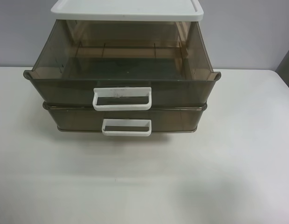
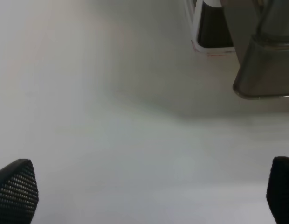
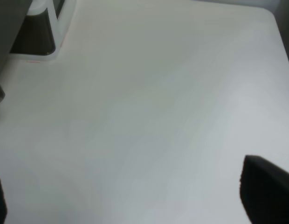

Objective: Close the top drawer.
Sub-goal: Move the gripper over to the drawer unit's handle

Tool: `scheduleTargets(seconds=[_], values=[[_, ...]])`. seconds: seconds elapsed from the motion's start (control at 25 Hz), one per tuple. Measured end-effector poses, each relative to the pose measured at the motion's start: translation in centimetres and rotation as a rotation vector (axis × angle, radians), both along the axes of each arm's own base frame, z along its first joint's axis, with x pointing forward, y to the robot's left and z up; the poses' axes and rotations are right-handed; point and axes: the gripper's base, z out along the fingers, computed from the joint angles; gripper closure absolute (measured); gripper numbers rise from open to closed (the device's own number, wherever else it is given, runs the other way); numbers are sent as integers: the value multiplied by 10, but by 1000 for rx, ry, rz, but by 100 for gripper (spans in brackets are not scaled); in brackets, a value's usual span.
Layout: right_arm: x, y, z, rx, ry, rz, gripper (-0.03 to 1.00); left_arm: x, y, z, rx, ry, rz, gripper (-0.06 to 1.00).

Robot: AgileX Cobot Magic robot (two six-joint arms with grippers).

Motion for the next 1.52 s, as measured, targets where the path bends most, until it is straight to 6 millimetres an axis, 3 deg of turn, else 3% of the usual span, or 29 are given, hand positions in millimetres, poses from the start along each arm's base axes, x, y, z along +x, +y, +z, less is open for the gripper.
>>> scheduleTargets(seconds=[0.56,0.72,0.92,1.04,1.24,1.36,1.52], values=[[3,2,5,15,23,10,-1,0,0,0,0,0,0,-5],[29,9,39,43,92,85,-1,0,0,0,0,0,0,-5],[81,27,89,30,141,258,-1,0,0,0,0,0,0,-5],[114,52,114,-21,181,411,-1,0,0,0,0,0,0,-5],[149,124,140,-183,211,650,-1,0,0,0,0,0,0,-5],[154,172,142,-263,241,758,-1,0,0,0,0,0,0,-5],[141,232,132,-300,295,923,-1,0,0,0,0,0,0,-5]])
